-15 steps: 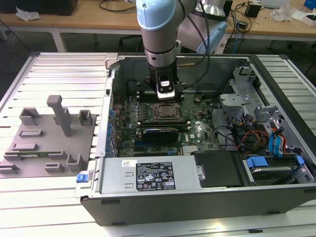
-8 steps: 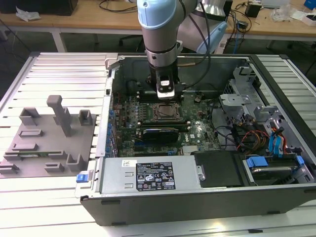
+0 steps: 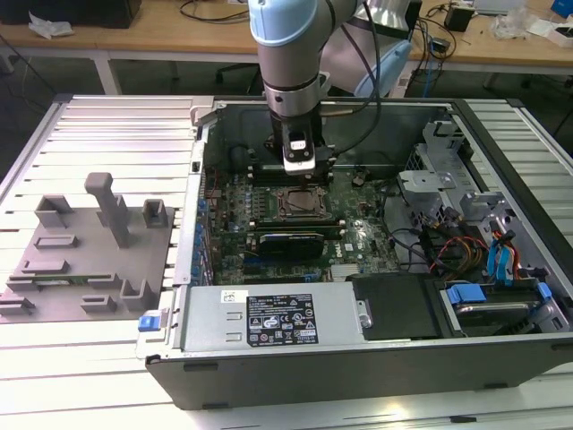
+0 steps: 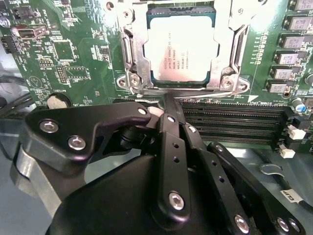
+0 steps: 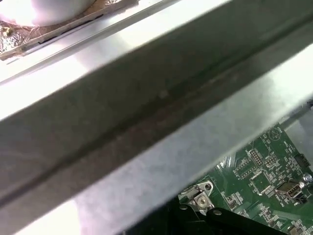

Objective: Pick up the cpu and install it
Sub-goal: 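Install the first cpu locking lever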

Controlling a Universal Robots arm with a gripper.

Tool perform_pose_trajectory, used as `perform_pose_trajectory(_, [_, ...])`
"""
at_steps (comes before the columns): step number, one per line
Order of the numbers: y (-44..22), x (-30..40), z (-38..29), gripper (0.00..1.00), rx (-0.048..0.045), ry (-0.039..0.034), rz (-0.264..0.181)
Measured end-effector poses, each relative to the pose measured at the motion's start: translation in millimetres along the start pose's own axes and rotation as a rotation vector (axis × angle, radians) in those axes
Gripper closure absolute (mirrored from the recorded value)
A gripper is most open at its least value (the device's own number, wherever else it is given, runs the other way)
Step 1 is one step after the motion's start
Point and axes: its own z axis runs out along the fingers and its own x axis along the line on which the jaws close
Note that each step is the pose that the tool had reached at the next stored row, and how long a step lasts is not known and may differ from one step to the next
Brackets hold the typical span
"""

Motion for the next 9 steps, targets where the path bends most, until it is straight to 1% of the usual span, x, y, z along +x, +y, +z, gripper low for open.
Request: perform_pose_trajectory(9, [-1.1, 2.9, -0.3, 0.89, -0.0001, 0.0, 0.001])
